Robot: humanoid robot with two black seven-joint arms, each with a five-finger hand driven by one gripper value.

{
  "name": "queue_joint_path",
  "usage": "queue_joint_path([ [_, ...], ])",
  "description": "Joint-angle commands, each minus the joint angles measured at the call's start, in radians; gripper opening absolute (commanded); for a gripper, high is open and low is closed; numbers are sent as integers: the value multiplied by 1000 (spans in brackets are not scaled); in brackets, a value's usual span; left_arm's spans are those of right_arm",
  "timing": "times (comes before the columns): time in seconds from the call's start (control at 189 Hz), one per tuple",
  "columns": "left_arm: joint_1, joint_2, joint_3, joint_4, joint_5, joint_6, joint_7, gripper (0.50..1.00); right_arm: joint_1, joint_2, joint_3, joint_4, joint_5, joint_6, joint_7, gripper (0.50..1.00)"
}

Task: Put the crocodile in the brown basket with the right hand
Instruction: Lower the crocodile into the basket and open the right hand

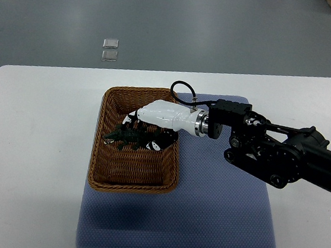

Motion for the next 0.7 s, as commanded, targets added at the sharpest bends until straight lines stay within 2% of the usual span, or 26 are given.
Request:
queue_joint_path([
  [0.0,0,0,0,0,0,0,0,1000,-7,0,0,-3,-12,2,0,500],
  [0.085,0,0,0,0,0,0,0,1000,-8,0,0,-3,-12,0,0,500],
  [0.101,0,0,0,0,0,0,0,1000,-10,0,0,-3,-12,0,0,537],
  [0.132,0,0,0,0,0,0,0,1000,-11,0,0,-3,-10,0,0,580],
  [0.196,0,0,0,0,0,0,0,1000,-11,0,1,-3,-10,0,0,645],
  [0.344,0,0,0,0,0,0,0,1000,-16,2,1,-3,-10,0,0,658],
  [0.429,0,0,0,0,0,0,0,1000,-22,2,1,-3,-10,0,0,705],
  [0.476,0,0,0,0,0,0,0,1000,-23,2,3,-3,-10,-1,2,752],
  [0.694,0,0,0,-2,0,0,0,1000,-22,2,3,-3,-9,0,2,807],
])
